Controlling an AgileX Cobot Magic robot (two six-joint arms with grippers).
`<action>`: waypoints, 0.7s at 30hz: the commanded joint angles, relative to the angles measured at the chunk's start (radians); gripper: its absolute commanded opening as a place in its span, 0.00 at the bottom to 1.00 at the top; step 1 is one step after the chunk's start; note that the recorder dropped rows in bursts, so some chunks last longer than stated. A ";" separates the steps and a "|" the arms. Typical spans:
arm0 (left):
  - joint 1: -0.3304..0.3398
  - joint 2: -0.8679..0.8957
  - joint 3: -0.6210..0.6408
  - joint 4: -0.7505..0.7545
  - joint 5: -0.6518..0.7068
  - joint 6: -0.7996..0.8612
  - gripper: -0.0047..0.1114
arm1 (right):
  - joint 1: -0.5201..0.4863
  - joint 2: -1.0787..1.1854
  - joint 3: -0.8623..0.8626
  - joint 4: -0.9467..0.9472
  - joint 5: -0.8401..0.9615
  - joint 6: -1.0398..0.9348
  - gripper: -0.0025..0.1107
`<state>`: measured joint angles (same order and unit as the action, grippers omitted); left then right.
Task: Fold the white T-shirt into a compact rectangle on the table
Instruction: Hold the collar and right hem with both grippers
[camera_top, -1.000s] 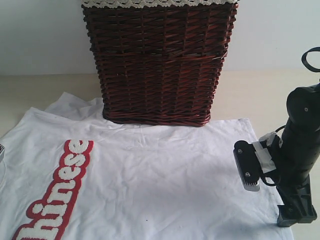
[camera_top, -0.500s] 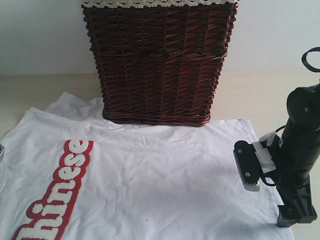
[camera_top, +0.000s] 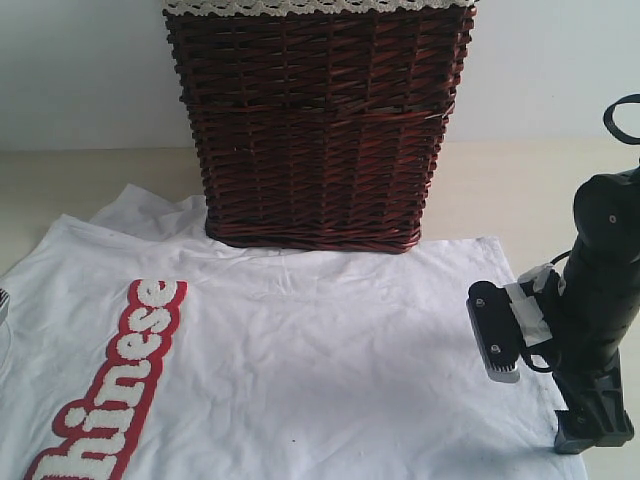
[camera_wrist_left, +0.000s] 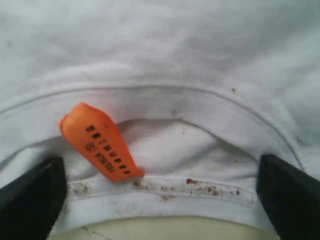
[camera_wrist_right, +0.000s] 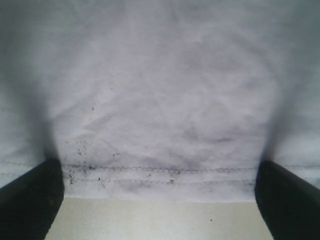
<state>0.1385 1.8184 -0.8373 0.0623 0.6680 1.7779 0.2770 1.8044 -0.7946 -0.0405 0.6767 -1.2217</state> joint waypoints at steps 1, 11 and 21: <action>0.001 0.009 0.008 0.005 -0.010 0.002 0.94 | -0.004 0.035 0.020 -0.009 -0.029 -0.006 0.95; 0.001 0.009 0.008 0.005 -0.010 0.002 0.94 | -0.004 0.035 0.020 -0.014 -0.041 -0.010 0.83; 0.001 0.009 0.008 0.005 -0.010 0.002 0.94 | -0.004 0.037 0.020 -0.074 -0.015 -0.041 0.20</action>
<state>0.1385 1.8184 -0.8373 0.0623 0.6663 1.7779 0.2770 1.8062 -0.7946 -0.0656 0.6797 -1.2498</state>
